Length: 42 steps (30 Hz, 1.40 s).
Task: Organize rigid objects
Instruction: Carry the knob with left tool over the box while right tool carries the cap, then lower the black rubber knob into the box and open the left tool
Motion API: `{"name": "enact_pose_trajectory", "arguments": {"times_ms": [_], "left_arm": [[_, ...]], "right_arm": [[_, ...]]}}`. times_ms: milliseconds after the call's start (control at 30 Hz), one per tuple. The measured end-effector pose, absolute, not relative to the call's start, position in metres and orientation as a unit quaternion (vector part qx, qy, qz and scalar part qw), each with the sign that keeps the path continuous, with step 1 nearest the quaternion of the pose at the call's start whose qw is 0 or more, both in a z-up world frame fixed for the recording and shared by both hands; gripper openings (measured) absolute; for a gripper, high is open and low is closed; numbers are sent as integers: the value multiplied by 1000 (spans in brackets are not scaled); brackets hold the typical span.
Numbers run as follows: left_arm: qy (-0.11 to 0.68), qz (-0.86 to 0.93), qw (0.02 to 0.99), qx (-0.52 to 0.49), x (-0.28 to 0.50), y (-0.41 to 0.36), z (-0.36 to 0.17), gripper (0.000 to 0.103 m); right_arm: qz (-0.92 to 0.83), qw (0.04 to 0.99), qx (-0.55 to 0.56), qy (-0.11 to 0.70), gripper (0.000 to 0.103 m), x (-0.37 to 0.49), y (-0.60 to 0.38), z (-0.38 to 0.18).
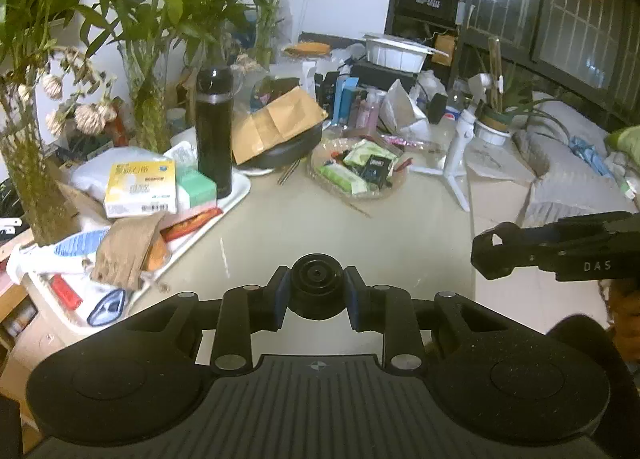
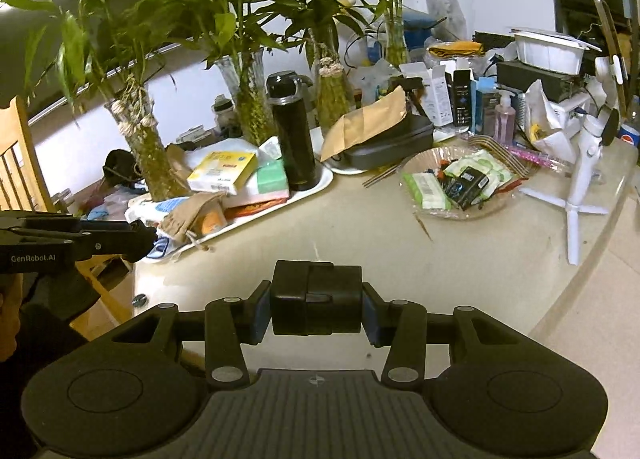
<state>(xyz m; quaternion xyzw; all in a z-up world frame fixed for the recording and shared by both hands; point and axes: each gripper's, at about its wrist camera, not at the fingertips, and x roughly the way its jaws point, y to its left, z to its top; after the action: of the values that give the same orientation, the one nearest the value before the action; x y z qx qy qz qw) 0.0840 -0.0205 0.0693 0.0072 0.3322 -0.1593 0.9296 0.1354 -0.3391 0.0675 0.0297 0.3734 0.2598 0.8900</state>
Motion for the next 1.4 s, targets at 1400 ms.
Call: {"name": "enact_pose_trajectory", "arguments": {"times_ms": [1400], "left_arm": [[447, -184, 872, 80, 11, -28, 3, 48]], "right_arm": [[309, 859, 23, 408, 48, 85, -331, 48]]}}
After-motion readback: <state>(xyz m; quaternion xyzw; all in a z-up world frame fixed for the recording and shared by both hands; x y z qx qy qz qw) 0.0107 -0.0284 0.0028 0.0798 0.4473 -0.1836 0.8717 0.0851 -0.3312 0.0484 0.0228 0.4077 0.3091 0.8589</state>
